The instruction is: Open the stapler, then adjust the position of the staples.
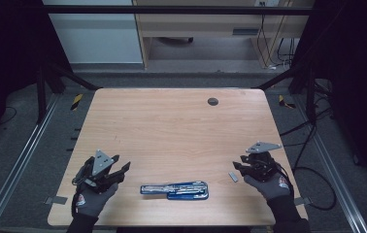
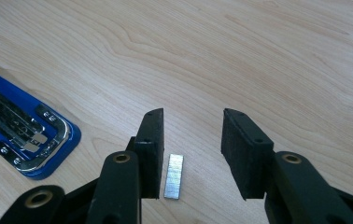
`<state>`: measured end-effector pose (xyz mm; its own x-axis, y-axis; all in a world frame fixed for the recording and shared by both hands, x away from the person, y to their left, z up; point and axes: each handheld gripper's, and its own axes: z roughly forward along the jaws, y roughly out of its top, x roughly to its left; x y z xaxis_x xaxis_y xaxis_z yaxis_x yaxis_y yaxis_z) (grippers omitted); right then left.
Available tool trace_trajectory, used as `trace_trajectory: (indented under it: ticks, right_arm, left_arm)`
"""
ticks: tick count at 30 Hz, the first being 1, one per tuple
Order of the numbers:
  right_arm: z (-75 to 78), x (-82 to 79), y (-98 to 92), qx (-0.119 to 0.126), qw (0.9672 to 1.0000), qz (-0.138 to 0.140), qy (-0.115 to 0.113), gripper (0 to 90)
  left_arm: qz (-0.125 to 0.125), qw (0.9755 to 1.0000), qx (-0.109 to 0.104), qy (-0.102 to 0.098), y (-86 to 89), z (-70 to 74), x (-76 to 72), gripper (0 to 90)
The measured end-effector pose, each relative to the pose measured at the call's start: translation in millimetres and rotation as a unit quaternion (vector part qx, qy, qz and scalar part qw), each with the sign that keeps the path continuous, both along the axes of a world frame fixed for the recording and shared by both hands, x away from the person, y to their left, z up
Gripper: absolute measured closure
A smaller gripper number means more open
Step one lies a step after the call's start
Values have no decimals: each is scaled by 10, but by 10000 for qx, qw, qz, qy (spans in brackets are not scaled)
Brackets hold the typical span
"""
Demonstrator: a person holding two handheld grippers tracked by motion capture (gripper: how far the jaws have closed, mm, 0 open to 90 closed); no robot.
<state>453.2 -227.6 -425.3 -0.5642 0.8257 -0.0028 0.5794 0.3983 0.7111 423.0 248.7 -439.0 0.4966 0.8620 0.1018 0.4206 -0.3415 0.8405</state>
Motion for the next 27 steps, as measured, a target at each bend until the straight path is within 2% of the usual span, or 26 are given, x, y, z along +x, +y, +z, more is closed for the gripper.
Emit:
trace_trajectory:
  ticks: [4,8,10,12,14,20,25,27]
  right_arm:
    - [-5,17,5,18,10000,-30,44,604]
    - [-7,33,40,-52,9998,-54,182,617]
    - [-18,53,58,10,9993,-75,365,639]
    - [-28,54,74,8,9993,-107,358,641]
    - [-74,77,91,-131,9992,-129,341,652]
    - [-191,68,138,-230,9982,-274,490,711]
    - [-306,77,177,-235,9975,-300,595,726]
    - [-346,96,179,-326,9974,-234,606,731]
  left_arm:
    - [98,9999,-5,57,96,-69,-28,508]
    - [181,9998,-53,116,171,-133,-47,507]
    - [217,9996,-30,151,211,-169,-42,507]
    - [243,9995,-63,171,219,-184,-39,508]
    - [307,9992,-70,227,238,-221,-23,512]
    - [345,9990,-59,265,254,-260,-25,512]
    - [375,9990,-22,239,259,-255,-32,511]
    - [368,9990,1,240,254,-259,-35,511]
